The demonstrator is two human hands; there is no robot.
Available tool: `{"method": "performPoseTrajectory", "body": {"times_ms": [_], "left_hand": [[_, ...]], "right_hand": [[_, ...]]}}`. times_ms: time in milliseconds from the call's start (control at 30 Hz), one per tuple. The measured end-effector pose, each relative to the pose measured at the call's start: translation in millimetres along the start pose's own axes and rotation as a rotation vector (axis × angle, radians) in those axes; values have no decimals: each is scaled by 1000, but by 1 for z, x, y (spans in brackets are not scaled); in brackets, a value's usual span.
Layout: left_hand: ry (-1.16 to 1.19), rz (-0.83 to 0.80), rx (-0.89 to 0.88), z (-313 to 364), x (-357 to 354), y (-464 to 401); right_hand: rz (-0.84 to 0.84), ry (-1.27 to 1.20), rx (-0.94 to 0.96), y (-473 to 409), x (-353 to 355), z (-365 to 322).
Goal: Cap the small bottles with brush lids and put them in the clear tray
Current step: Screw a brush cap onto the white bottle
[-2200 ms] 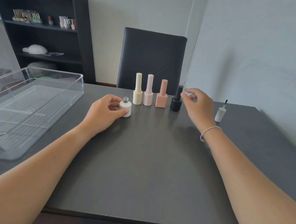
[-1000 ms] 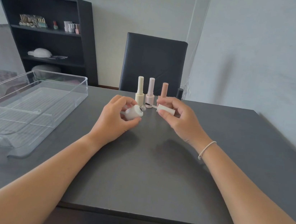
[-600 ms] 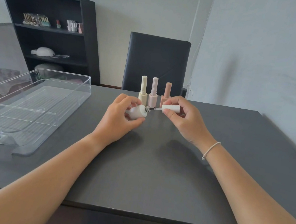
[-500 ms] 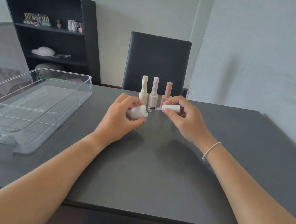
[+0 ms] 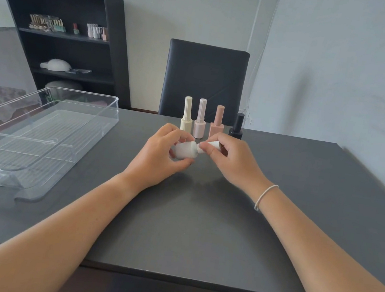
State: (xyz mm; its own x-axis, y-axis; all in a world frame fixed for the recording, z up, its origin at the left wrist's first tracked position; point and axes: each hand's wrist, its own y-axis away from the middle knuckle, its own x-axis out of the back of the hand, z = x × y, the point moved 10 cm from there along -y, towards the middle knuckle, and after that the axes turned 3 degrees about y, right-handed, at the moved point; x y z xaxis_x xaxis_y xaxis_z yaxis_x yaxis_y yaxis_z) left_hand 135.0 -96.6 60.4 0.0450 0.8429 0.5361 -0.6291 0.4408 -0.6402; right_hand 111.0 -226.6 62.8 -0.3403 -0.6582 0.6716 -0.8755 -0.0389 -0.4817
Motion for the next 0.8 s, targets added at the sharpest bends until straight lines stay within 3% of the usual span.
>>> {"method": "performPoseTrajectory", "body": {"times_ms": [200, 367, 800], "left_hand": [[-13, 1, -4, 0, 0, 0], [-10, -6, -16, 0, -1, 0], [-37, -11, -8, -1, -2, 0]], "right_hand": [[-80, -19, -17, 2, -6, 4], [-13, 43, -29, 0, 0, 4], [-35, 43, -33, 4, 3, 6]]}}
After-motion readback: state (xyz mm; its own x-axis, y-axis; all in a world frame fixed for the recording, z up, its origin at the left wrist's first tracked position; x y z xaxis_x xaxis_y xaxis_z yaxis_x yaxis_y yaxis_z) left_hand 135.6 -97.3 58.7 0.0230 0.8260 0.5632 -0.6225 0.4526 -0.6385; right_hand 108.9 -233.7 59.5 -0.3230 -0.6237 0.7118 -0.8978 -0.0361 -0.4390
